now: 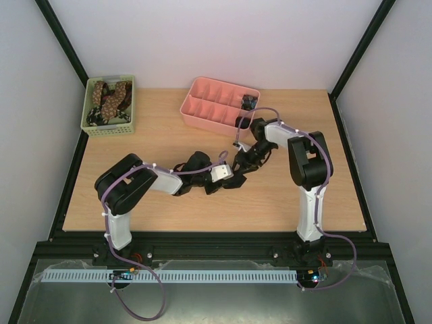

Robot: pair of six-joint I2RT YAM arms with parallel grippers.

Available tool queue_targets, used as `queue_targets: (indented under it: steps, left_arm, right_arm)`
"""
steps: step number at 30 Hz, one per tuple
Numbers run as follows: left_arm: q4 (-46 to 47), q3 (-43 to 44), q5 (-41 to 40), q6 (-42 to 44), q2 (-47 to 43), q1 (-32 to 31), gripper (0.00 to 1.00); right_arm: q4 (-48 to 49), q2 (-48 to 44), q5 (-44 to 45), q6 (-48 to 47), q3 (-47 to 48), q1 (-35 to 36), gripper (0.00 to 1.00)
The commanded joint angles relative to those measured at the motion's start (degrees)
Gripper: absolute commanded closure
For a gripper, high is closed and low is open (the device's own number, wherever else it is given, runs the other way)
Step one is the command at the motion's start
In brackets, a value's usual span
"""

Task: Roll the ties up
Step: Roll the tie at the center of the board.

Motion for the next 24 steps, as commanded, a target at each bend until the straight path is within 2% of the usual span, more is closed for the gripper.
queue_targets:
  steps: [1, 4, 9, 11, 15, 17, 21, 24]
  left_arm:
    - [-9.6, -1.2, -3.4, 3.1, 1.4, -0.6, 0.72]
    - [-10.3, -0.7, -3.5, 3.3, 1.8, -0.7, 0.71]
    - [-11.2, 0.1, -3.6, 3.3, 2.1, -0.7, 0.7]
    - [-11.3, 0.2, -3.5, 3.3, 2.0, -0.7, 0.69]
    - [-11.6, 0.3, -3.4, 2.9, 1.5, -0.6, 0.67]
    - [-11.9, 0.8, -2.6, 2.5, 0.8, -0.4, 0.61]
    - [-11.7, 2.2, 2.2, 1.3, -1.9, 0.0, 0.4]
    - [-11.4, 4.1, 6.5, 0.3, -2.7, -0.1, 0.33]
  right_arm:
    - [-8.3, -3.3, -9.1, -0.3, 1.0, -0.5, 0.56]
    - [-7.9, -3.5, -12.0, 1.6, 0.1, 0.6, 0.55]
    - [-3.2, -2.8, -9.3, 4.4, -2.9, 1.2, 0.58]
    - [-1.4, -2.0, -6.9, 4.9, -3.3, 1.2, 0.65]
    - [-0.9, -0.6, -2.5, 3.9, -4.2, 1.2, 0.9]
    - [0.0, -1.0, -0.1, 3.6, -6.0, 0.9, 0.98]
    - [2.4, -1.4, 4.9, 2.8, -9.6, -0.4, 0.98]
    - [3.2, -1.0, 7.7, 2.1, -11.0, -1.5, 0.99]
